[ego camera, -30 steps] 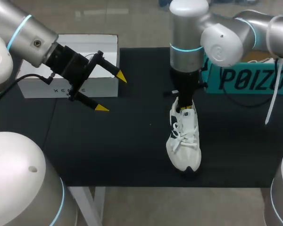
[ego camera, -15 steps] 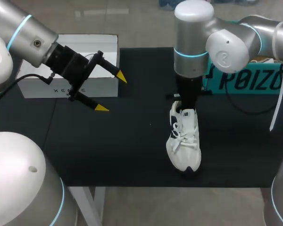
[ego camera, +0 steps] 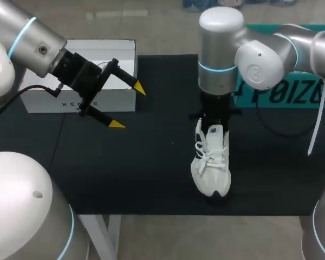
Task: Take the shoe out of the shoebox, open the shoe tongue, remove and reinsert the insole, then place the shoe into the shoebox
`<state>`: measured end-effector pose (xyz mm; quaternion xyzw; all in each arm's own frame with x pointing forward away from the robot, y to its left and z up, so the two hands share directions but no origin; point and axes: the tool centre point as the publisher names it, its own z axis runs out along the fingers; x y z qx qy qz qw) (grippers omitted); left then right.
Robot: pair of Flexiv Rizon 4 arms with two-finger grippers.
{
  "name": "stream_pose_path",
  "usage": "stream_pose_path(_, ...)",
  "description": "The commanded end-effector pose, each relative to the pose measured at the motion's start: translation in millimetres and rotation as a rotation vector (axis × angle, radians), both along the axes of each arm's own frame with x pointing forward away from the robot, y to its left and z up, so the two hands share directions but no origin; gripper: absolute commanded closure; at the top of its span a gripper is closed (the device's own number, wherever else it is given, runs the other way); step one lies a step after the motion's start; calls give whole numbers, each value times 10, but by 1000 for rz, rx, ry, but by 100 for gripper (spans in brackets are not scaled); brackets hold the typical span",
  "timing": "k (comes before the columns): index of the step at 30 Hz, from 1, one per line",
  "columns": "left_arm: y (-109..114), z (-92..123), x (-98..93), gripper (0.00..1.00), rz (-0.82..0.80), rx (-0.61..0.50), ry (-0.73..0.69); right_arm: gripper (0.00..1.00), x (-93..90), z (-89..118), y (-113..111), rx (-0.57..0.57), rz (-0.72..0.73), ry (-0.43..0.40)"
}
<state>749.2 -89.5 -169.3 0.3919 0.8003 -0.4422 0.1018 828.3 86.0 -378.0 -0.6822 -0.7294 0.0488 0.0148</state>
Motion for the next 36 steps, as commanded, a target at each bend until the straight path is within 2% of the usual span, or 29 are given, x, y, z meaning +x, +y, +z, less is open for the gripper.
stream_pose_path(1, 3, 2, 0, 0, -1, 3, 0, 0, 25, 24, 20, 7, 2, -10)
stream_pose_path(7, 3, 2, 0, 0, -1, 3, 0, 0, 19, 42, -9, 19, -9, -24)
stream_pose_path(12, 3, 2, 0, 0, -1, 3, 0, 0, 46, 180, -31, 23, -7, -72)
stream_pose_path(18, 3, 2, 0, 0, -1, 3, 0, 0, 163, 476, -36, 36, -5, -152)
stream_pose_path(20, 3, 2, 0, 0, -1, 3, 0, 0, 165, 644, -29, 39, 0, -180)
stream_pose_path(24, 3, 2, 0, 0, -1, 3, 0, 0, 60, 848, -16, 53, 30, -201)
stream_pose_path(28, 3, 2, 0, 0, -1, 3, 0, 0, -136, 924, 23, 86, 126, -180)
stream_pose_path(29, 3, 2, 0, 0, -1, 3, 0, 0, -208, 932, 27, 105, 199, -171)
stream_pose_path(31, 3, 2, 0, 0, -1, 3, 0, 0, -310, 961, 59, 162, 366, -207)
stream_pose_path(32, 3, 2, 0, 0, -1, 3, 0, 0, -355, 971, 96, 189, 494, -227)
stream_pose_path(33, 3, 2, 0, 0, -1, 3, 0, 0, -467, 1051, 155, 211, 675, -312)
stream_pose_path(34, 3, 2, 0, 0, -1, 3, 0, 0, -576, 1107, 198, 189, 880, -359)
stream_pose_path(35, 3, 2, 0, 0, -1, 3, 0, 0, -640, 1094, 222, 175, 1035, -301)
stream_pose_path(36, 3, 2, 0, 0, -1, 3, 0, 0, -662, 1077, 222, 187, 1064, -231)
